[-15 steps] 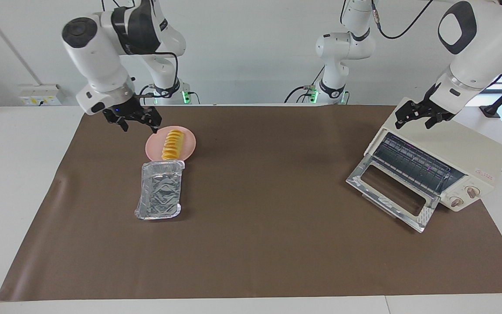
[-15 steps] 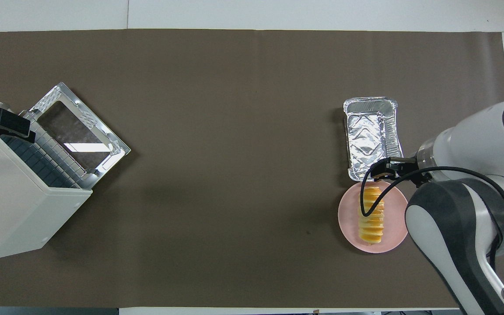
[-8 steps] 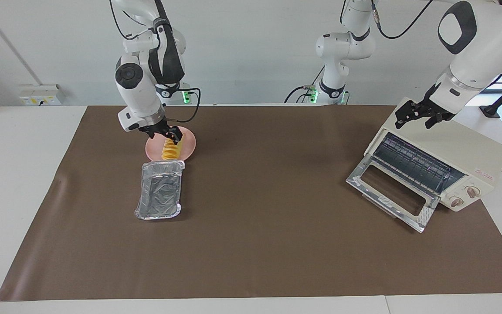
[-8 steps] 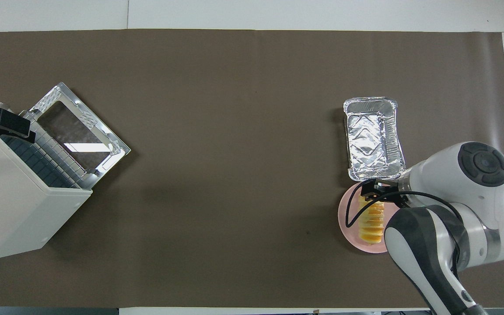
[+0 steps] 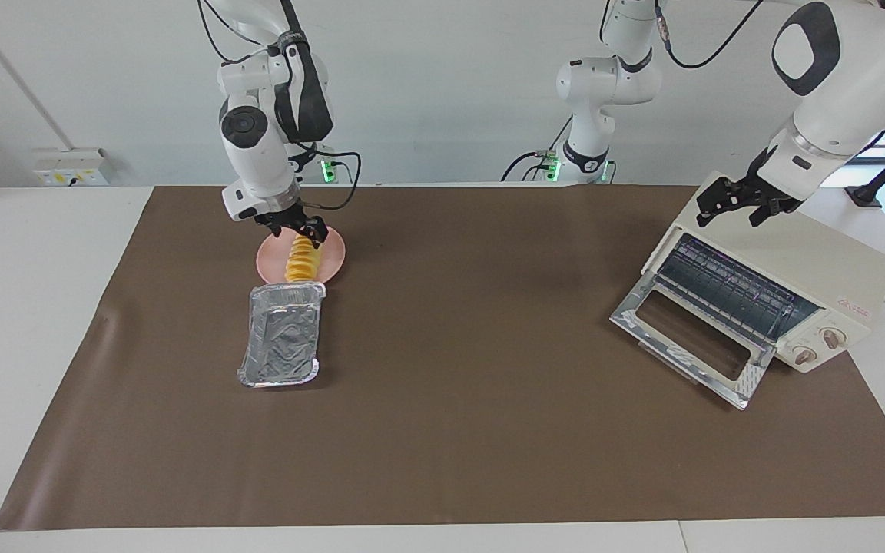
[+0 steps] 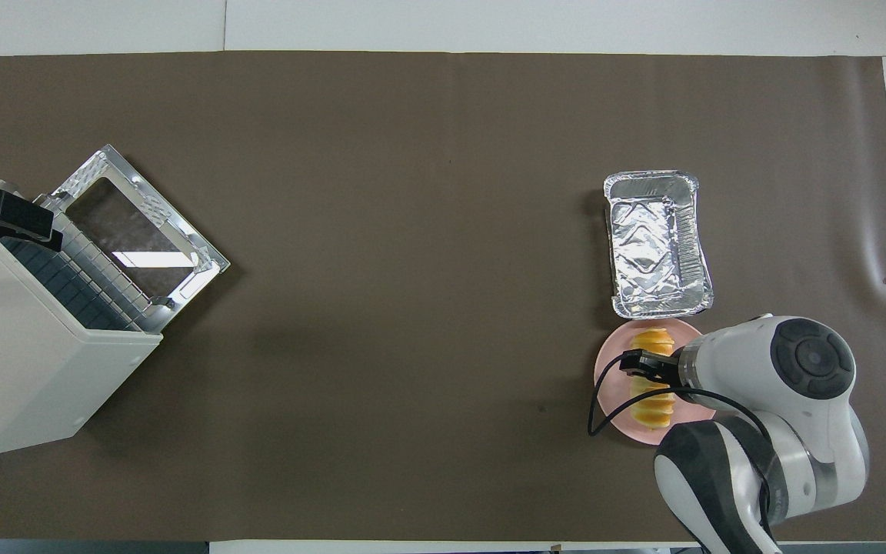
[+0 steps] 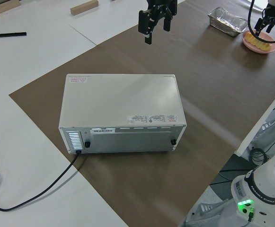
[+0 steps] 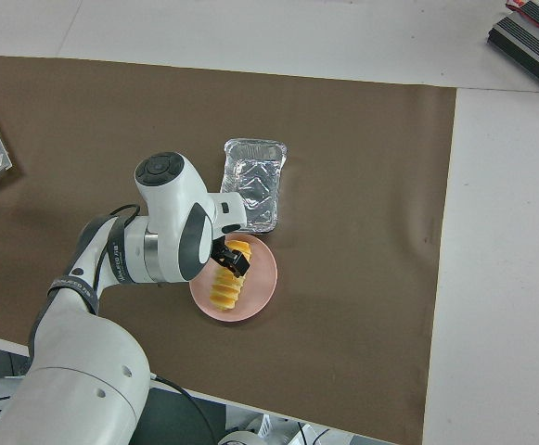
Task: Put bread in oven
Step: 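Grasp the bread stack with the right gripper and lift it, then lower the bread into the foil tray and open the right gripper, then push the foil tray with the right gripper toward the toaster oven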
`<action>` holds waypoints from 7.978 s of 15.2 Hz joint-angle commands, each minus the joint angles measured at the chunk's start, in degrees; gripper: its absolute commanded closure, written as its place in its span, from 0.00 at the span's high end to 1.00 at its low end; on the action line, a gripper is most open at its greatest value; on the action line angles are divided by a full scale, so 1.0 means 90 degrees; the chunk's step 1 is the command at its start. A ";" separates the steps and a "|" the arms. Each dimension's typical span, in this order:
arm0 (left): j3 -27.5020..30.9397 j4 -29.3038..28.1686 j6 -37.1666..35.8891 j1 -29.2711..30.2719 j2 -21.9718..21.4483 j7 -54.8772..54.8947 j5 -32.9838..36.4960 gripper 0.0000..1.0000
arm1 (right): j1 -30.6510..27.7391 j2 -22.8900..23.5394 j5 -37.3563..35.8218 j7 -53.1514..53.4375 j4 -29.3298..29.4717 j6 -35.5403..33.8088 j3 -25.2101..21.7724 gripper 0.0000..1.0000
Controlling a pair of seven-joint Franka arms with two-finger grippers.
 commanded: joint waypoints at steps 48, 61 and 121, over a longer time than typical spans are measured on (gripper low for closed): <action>-0.0061 -0.0260 0.0104 0.0047 -0.0207 -0.0016 0.0123 1.00 | -0.0500 0.2911 0.0221 -0.1923 0.3704 -0.0233 -0.0044 0.00; -0.0071 -0.0260 0.0104 0.0047 -0.0207 -0.0016 0.0123 1.00 | -0.0762 0.2999 0.0113 -0.2234 0.4191 -0.0554 -0.0064 0.98; -0.0071 -0.0260 0.0104 0.0047 -0.0207 -0.0016 0.0123 1.00 | 0.1493 0.4581 0.0279 -0.0244 0.5110 0.1291 0.0825 0.00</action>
